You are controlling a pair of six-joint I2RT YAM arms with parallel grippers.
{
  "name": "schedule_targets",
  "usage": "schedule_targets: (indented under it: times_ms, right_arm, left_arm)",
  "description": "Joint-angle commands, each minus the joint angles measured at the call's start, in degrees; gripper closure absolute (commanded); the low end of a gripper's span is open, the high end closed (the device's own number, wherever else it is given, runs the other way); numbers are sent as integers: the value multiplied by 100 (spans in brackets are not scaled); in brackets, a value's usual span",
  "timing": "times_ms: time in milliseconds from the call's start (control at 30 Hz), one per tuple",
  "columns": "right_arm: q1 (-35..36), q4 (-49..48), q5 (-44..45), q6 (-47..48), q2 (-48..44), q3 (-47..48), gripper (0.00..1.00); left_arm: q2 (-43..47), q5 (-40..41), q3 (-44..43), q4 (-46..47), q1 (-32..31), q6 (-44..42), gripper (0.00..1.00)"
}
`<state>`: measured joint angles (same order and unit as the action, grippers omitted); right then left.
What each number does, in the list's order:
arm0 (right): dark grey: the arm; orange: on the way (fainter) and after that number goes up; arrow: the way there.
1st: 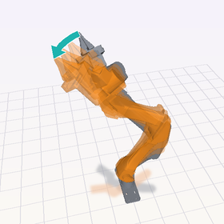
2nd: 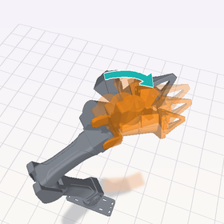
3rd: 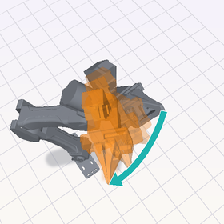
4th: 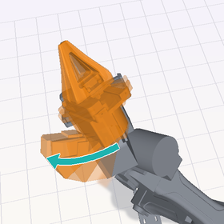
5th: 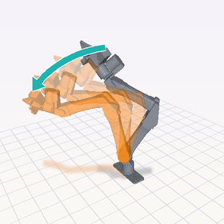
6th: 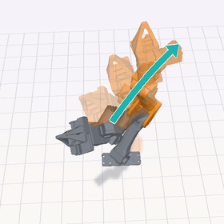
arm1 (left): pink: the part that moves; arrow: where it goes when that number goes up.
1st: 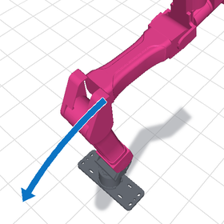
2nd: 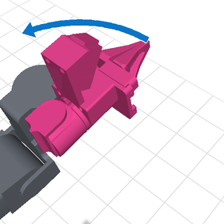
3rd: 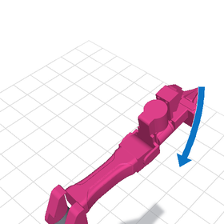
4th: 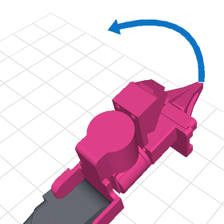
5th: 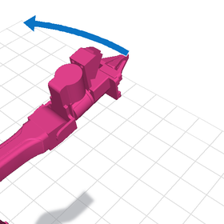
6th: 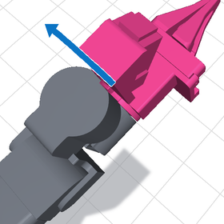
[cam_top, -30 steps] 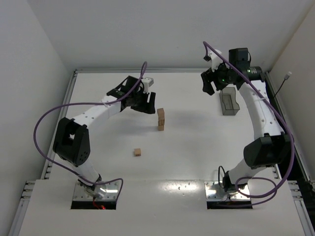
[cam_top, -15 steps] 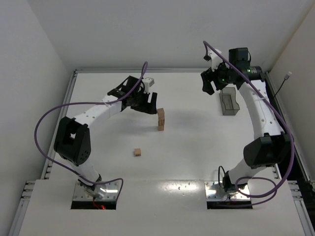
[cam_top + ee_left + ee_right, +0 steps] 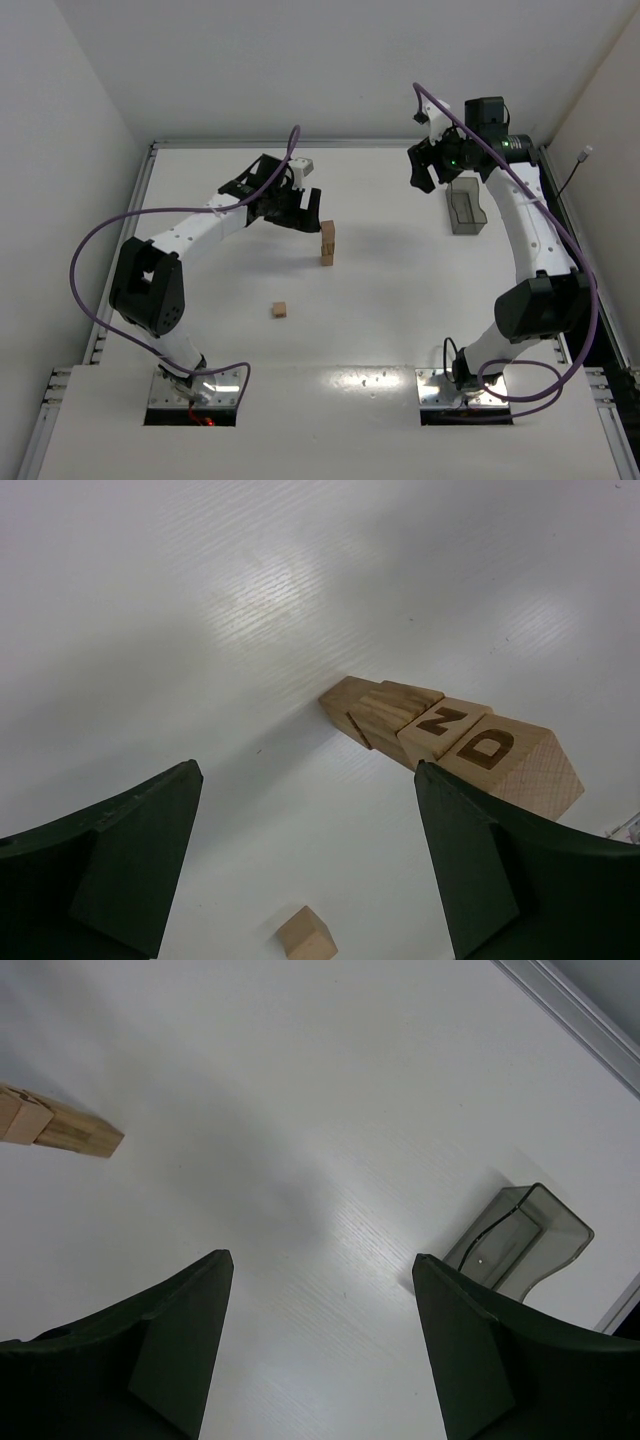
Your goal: Build the wood block tower
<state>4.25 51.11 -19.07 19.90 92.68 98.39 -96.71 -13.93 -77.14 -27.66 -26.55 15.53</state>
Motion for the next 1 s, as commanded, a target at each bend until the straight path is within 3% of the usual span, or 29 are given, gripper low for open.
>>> schedule_targets:
  times_ms: [0,467,667,767,833,967]
  right_arm:
    - [-21,-58,-175,-92,57,225,31]
    - [-21,-58,-176,-92,57,225,31]
    - [-21,-58,-176,-92,57,225,31]
    - [-21,-58,-176,-92,57,93,31]
    - [-21,-58,-176,-39,4,32,30]
    - [32,56,-176,23,-57,-74,29]
  left_arm:
    - [108,-22,-169,147,-44,29,15]
    - [284,347,67,252,-44,82,13]
    - [889,673,603,305,105,135,15]
    - [1345,471,1060,227,229,-163,17]
    - [1514,-27,1228,51,229,-803,19]
    - [1348,-285,886,-1248,158,-2200,19]
